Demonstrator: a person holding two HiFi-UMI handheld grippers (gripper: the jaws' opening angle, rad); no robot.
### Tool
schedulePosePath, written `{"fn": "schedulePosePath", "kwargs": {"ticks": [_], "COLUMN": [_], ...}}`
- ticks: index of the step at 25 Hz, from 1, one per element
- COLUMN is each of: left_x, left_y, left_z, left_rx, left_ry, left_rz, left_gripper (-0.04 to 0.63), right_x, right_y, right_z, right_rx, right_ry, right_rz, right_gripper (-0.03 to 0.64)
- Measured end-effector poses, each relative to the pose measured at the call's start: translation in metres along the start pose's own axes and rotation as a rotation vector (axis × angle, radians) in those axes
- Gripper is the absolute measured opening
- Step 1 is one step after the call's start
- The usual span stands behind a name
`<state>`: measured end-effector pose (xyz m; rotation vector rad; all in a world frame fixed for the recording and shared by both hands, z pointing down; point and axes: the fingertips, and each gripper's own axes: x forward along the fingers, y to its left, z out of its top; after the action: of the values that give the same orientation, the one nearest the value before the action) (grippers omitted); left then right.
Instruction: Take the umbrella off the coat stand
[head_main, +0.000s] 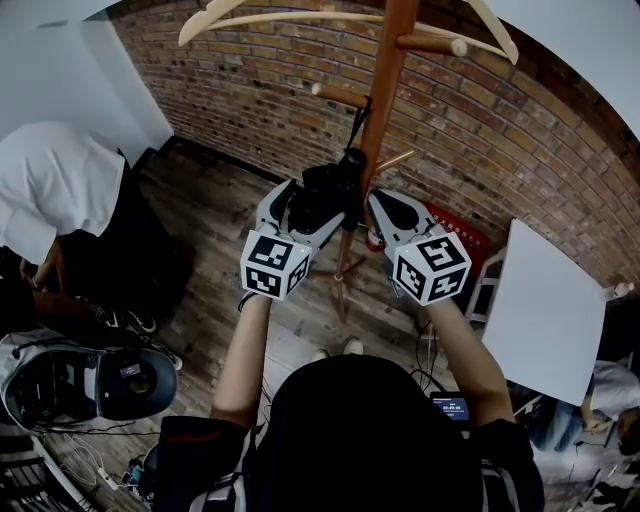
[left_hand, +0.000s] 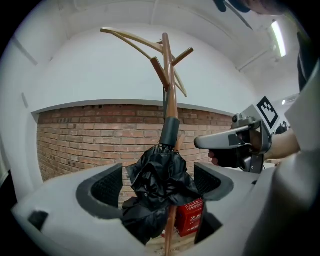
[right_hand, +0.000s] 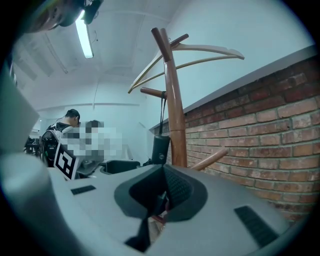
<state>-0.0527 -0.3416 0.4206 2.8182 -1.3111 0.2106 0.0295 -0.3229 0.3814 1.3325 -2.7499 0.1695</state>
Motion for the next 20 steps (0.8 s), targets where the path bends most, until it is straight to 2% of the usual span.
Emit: {"fn": "schedulePosePath", "kwargs": {"ticks": [7,20], "left_x": [0.013,0.033], "left_y": [-0.005,-0.002], "left_z": [-0.01,-0.019], "left_rx": [-0.034,-0.056], "left_ry": [0.024,0.052], "left_rz": [-0.035,-0.054], "left_gripper": [0.463,0.465], "right_x": [0.003,0.012], "right_y": [-0.009,-0.017], "right_z": [-0.002,-0.003], "right_rx": [0.008,0.016], "right_ry": [0.005,0.007], "right_rz": [0.003,0.0], "right_gripper": [0.029,0.029]}}
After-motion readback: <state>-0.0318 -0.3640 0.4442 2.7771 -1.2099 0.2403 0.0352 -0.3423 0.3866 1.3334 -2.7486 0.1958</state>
